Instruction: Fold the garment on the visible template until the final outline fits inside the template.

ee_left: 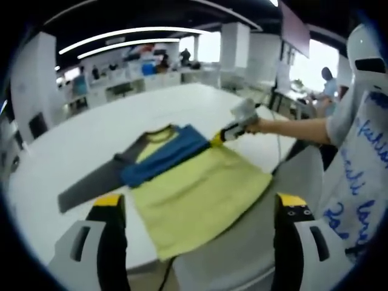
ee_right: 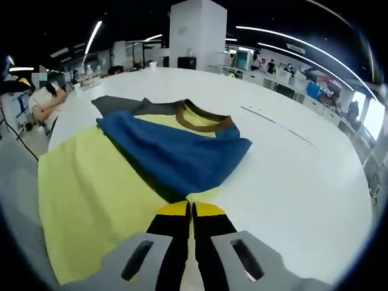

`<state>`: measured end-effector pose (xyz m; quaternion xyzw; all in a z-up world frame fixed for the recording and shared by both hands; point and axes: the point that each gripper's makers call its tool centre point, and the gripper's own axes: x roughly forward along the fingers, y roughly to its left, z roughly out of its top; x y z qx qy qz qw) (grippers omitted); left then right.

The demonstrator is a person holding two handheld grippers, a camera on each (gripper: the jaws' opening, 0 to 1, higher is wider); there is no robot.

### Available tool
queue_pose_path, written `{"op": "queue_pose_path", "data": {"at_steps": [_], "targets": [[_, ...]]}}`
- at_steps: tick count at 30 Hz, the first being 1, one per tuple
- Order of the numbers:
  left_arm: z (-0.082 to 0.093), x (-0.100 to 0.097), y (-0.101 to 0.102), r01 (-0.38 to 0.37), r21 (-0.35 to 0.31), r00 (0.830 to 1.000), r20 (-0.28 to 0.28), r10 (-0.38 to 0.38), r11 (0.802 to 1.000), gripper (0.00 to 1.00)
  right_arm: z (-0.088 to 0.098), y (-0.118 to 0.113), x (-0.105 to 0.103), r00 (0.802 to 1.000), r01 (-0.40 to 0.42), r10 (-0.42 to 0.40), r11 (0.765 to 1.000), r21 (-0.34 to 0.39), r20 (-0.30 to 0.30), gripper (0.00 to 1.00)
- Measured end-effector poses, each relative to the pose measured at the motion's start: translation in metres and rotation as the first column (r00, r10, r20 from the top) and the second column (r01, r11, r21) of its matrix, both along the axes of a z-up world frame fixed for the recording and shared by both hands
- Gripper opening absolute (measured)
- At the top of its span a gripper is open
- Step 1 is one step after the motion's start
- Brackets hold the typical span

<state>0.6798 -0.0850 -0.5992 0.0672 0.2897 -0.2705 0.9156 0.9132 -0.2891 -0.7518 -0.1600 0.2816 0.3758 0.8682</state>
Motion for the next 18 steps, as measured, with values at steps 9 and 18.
{"op": "queue_pose_path", "data": {"at_steps": [9, 18], "targets": [[-0.002, -0.001, 0.002, 0.001, -0.003, 1.000, -0.003, -0.001, 1.000, 0.97, -0.018, -0.033, -0.001, 0.994, 0.096, -0.095, 0.995, 0.019, -0.059, 0.02], [-0.004, 0.000, 0.001, 0.004, -0.010, 1.000, -0.009, -0.004, 1.000, 0.97, -0.017, -0.035, -0.004, 0.994, 0.091, -0.089, 0.996, 0.023, -0.067, 0.05]]}}
